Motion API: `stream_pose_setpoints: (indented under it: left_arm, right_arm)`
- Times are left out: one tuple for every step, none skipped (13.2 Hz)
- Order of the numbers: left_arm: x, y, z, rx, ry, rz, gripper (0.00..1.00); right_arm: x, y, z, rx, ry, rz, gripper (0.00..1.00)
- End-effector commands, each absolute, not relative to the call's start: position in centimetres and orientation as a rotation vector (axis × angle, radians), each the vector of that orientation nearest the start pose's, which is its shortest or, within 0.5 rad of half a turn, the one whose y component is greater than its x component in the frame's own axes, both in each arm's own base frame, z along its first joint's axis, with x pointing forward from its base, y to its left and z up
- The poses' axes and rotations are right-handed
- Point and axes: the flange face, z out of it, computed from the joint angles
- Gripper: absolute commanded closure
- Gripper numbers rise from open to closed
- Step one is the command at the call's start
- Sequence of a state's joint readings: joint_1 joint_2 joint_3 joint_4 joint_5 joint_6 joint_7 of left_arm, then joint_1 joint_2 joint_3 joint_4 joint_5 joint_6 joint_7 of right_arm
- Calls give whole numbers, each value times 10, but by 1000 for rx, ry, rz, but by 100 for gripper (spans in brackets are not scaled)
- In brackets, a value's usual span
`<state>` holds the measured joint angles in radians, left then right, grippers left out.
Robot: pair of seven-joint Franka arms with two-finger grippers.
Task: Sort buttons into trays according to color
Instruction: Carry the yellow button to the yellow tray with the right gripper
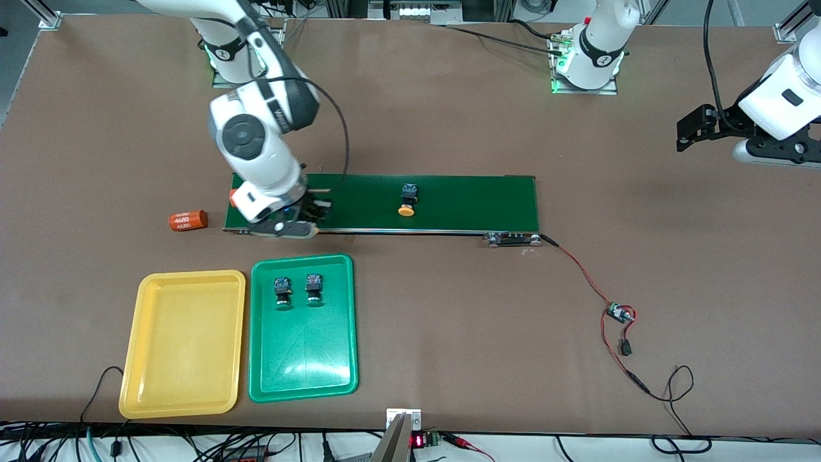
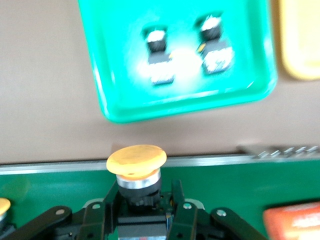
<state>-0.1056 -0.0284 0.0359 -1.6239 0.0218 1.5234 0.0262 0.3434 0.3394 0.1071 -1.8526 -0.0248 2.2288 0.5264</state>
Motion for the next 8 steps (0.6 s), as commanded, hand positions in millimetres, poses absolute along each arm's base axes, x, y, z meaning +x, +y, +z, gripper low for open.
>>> stream_pose_setpoints:
  left_arm:
    - [537, -36, 617, -3118, 165, 117, 0]
    - [537, -36, 617, -3118, 165, 115, 0]
    - [537, -36, 617, -3118, 165, 115, 0]
    - [537, -36, 617, -3118, 165, 115, 0]
    - [537, -36, 617, -3118, 165, 117, 0]
    - [537, -36, 617, -3118, 165, 115, 0]
    - [537, -36, 617, -3118, 165, 117, 0]
    - [537, -36, 617, -3118, 165, 117, 0]
  right_arm:
    - [605, 224, 327, -3173, 18, -59, 85]
    - [618, 205, 319, -3191, 7, -91, 85]
    - [630, 188, 308, -3186, 6, -120, 85]
    - [644, 173, 297, -3178, -16, -140, 85]
    - [656, 159, 289, -3176, -36, -137, 85]
    - [669, 138, 285, -3175, -33, -144, 85]
    - [681, 120, 284, -3174, -35, -158, 85]
    - [688, 102, 280, -3176, -51, -156, 85]
